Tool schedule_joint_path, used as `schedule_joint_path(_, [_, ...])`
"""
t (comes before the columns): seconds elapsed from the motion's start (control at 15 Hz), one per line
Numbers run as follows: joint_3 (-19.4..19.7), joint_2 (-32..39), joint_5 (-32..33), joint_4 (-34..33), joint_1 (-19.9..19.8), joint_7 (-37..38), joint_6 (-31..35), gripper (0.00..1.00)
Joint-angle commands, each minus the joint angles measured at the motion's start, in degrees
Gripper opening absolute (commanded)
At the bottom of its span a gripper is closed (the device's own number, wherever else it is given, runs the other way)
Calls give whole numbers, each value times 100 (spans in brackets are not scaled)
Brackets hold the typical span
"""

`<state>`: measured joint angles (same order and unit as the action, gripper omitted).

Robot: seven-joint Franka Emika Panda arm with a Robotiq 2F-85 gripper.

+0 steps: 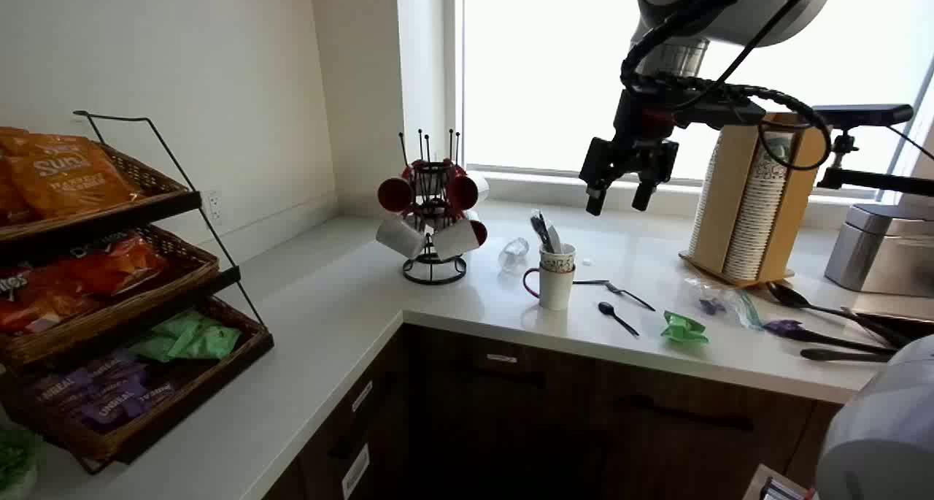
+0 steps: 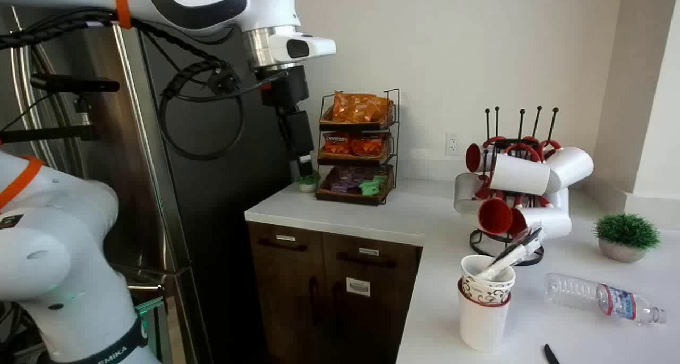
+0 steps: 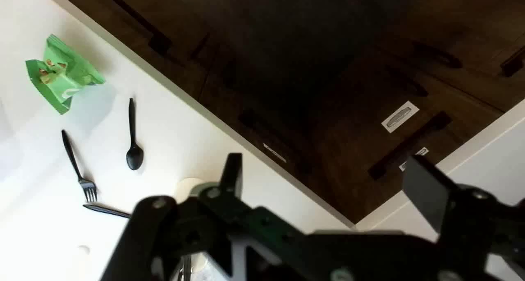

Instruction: Put the spoon in the cup

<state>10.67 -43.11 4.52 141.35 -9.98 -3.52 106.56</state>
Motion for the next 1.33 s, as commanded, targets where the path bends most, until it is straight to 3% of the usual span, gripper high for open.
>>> schedule_joint_path(0.0, [-6,7,-7,-18,-8,-6,-17,100])
schedule_joint_path(0.67, [-24,105,167,0,-120,71,173,100])
schedule_joint_path(1.0, [285,836,388,150,-370,-5,943,100])
schedule_joint_path(1.27, [899,1723,195,168,-329,-972,1586,100])
